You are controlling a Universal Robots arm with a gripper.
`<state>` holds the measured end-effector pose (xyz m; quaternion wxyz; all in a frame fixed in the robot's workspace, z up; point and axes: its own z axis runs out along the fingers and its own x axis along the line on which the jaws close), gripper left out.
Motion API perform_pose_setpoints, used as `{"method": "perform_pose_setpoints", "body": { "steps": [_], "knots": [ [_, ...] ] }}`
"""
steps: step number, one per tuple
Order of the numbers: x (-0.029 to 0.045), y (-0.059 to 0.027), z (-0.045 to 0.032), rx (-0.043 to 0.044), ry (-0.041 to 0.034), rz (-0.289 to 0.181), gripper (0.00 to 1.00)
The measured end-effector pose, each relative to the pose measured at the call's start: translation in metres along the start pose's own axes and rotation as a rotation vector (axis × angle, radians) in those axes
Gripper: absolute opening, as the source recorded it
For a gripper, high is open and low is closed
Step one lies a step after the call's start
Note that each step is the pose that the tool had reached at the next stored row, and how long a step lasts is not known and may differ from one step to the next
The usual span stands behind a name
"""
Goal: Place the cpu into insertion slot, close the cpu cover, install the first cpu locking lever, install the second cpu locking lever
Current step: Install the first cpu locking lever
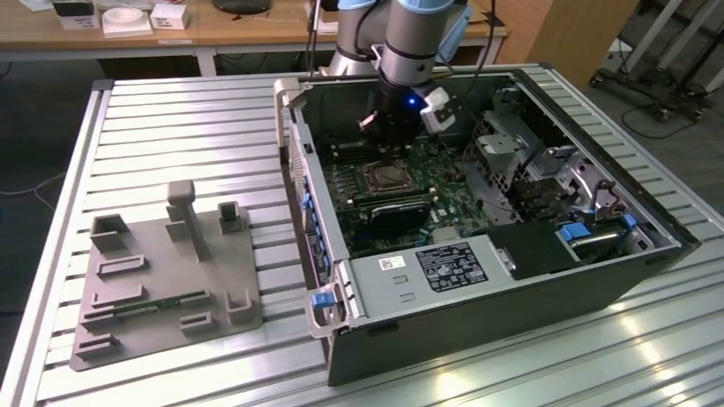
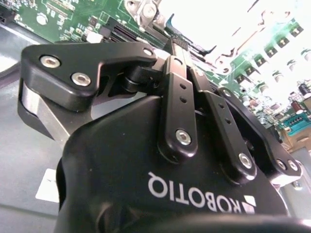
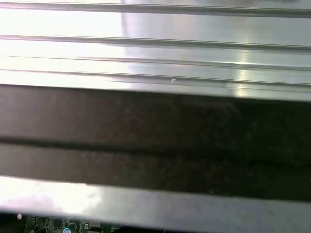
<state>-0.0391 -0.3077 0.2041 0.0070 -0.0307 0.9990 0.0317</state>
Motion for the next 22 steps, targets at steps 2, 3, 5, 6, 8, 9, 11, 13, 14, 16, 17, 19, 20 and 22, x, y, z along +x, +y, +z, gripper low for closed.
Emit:
{"method": "perform_pose_setpoints", "body": {
  "steps": [2, 3, 5, 6, 8, 9, 11, 13, 14, 16, 17, 19, 20, 22],
  "knots": [
    [0.0025, 0.0002, 0.0, -0.003, -0.0003, 0.0, 0.11],
    [0.0041, 0.0003, 0.0, -0.0042, -0.0006, 0.0, 0.11],
    [0.0069, 0.0005, 0.0, -0.0051, -0.0007, 0.0, 0.11],
    [0.0079, 0.0006, 0.0, -0.0052, -0.0007, 0.0, 0.11],
    [0.0082, 0.0006, -0.0001, -0.0051, -0.0005, 0.0, 0.11],
    [0.0082, 0.0008, -0.0001, -0.0053, -0.0006, 0.0, 0.11],
    [0.0082, 0.0012, -0.0001, -0.0056, -0.0006, -0.001, 0.11],
    [0.0082, 0.0016, 0.0, -0.0061, -0.0006, -0.001, 0.11],
    [0.0082, 0.0018, 0.0, -0.0066, -0.0006, -0.002, 0.11],
    [0.008, 0.0024, 0.0001, -0.0074, -0.0006, -0.003, 0.11],
    [0.0078, 0.0028, 0.0001, -0.0078, -0.0007, -0.003, 0.11],
    [0.0074, 0.0036, 0.0001, -0.0079, -0.0005, -0.004, 0.11],
    [0.0071, 0.0039, 0.0002, -0.0082, -0.0005, -0.004, 0.11],
    [0.006, 0.0044, 0.0003, -0.0087, -0.0005, -0.005, 0.11]
  ]
}}
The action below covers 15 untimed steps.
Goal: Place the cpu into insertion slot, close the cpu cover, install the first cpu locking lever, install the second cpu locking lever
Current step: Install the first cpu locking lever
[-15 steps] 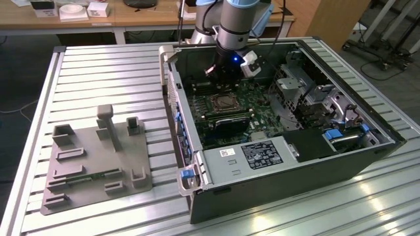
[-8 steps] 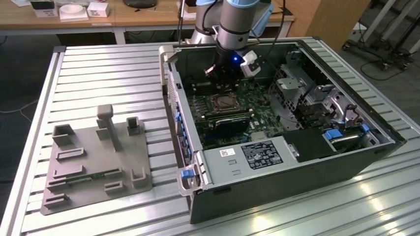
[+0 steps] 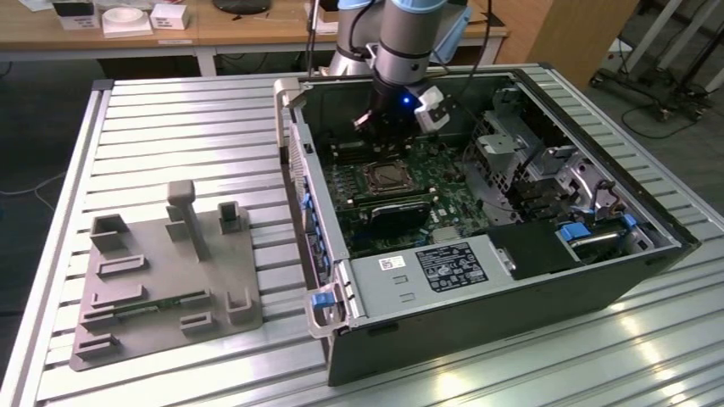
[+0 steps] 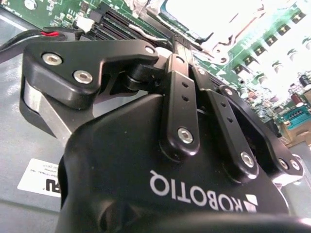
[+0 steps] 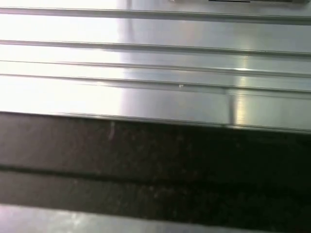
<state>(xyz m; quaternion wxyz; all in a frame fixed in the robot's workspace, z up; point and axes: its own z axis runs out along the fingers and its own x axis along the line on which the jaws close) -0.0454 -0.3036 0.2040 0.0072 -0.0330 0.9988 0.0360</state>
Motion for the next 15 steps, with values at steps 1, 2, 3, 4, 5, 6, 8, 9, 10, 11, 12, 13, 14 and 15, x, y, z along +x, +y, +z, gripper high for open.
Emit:
{"method": "perform_pose_setpoints", "body": {
  "steps": [1, 2, 3, 4, 5, 6, 8, 9, 10, 11, 12, 13, 14, 15],
  "knots": [
    [-0.0008, 0.0002, 0.0, -0.0001, 0.0, 0.0, 0.11],
    [-0.0015, 0.0002, 0.0, -0.0002, 0.0001, 0.0, 0.11],
    [-0.0023, 0.0002, 0.0001, -0.0003, 0.0, 0.0, 0.11],
    [-0.0032, 0.0003, 0.0002, -0.0004, -0.0001, 0.0, 0.11],
    [-0.0039, 0.0003, 0.0002, -0.0005, -0.0001, 0.0, 0.11],
    [-0.0047, 0.0003, 0.0003, -0.0005, -0.0001, 0.0, 0.11],
    [-0.0058, 0.0003, 0.0004, -0.0008, -0.0001, 0.0, 0.11],
    [-0.0063, 0.0004, 0.0004, -0.001, -0.0001, 0.0, 0.11],
    [-0.0068, 0.0005, 0.0004, -0.0011, -0.0001, 0.0, 0.11],
    [-0.0074, 0.0007, 0.0005, -0.0013, -0.0002, 0.0, 0.11],
    [-0.0081, 0.0008, 0.0006, -0.0016, -0.0002, 0.0, 0.11],
    [-0.0088, 0.001, 0.0006, -0.0017, -0.0001, 0.0, 0.11],
    [-0.0095, 0.0011, 0.0007, -0.0019, -0.0002, 0.0, 0.11],
    [-0.0102, 0.0013, 0.0007, -0.002, -0.0002, 0.0, 0.11]
  ]
}}
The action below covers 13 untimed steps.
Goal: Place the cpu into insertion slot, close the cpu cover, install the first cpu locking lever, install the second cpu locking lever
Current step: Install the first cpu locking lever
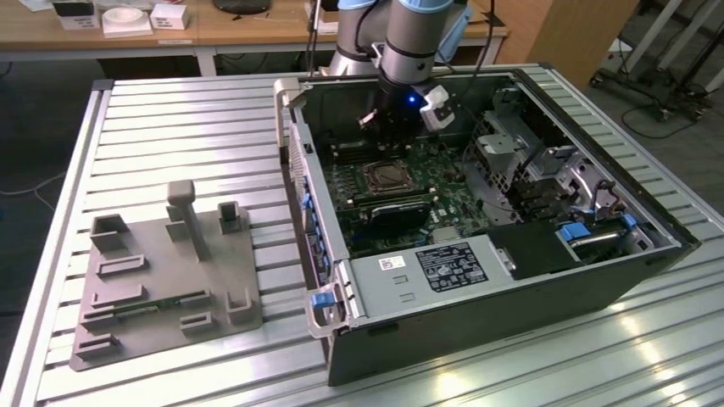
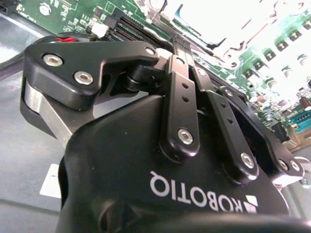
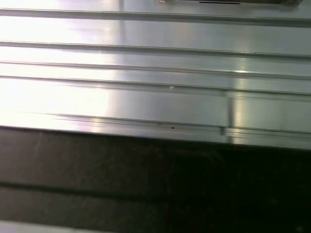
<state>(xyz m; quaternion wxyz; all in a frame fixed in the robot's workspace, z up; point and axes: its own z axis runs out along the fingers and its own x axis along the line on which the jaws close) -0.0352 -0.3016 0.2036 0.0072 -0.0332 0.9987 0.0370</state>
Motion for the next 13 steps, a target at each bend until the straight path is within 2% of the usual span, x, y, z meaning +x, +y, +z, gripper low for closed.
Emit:
{"method": "perform_pose_setpoints", "body": {
  "steps": [13],
  "knots": [
    [-0.0095, -0.0003, 0.0005, -0.0013, -0.0001, 0.0, 0.11]
  ]
}}
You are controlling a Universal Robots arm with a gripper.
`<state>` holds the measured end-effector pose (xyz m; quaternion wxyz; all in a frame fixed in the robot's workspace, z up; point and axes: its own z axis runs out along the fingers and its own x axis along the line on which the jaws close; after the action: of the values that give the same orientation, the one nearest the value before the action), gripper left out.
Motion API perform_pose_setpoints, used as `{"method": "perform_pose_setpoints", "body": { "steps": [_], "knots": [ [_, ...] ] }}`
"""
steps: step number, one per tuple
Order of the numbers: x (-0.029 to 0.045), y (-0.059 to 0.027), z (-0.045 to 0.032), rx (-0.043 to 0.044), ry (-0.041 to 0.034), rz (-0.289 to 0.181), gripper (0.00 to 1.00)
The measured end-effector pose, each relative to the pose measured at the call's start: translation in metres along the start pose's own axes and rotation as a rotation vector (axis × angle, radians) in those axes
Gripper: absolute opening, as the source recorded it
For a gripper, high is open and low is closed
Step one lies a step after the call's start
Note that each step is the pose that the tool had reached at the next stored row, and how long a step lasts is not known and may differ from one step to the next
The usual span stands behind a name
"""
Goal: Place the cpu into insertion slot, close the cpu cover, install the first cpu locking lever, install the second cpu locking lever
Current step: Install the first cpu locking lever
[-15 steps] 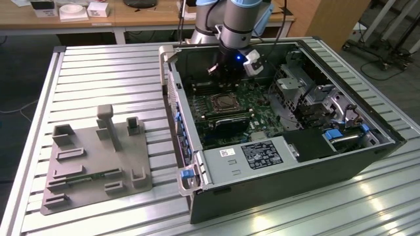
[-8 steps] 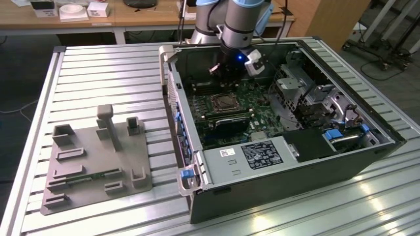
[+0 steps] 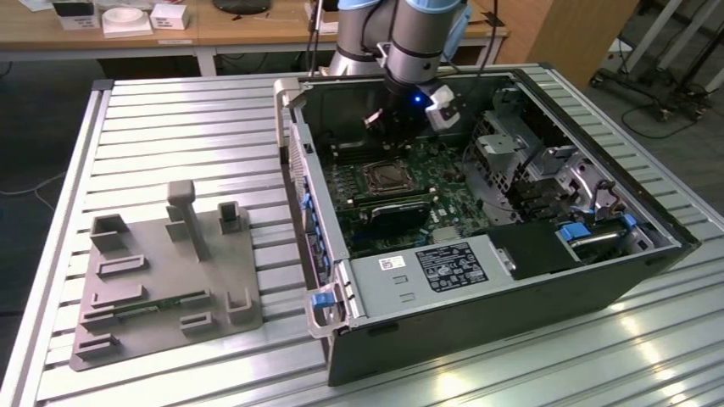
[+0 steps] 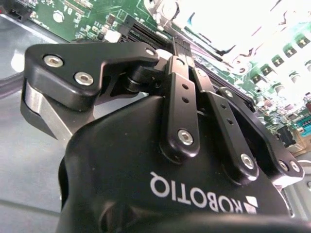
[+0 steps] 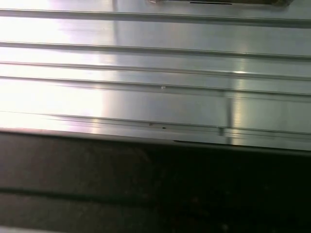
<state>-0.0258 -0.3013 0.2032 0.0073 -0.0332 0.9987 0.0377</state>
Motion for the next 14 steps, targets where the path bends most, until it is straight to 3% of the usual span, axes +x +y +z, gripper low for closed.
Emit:
{"method": "perform_pose_setpoints", "body": {
  "steps": [14],
  "knots": [
    [-0.001, -0.0001, 0.001, 0.0022, 0.0002, 0.0, 0.11]
  ]
}}
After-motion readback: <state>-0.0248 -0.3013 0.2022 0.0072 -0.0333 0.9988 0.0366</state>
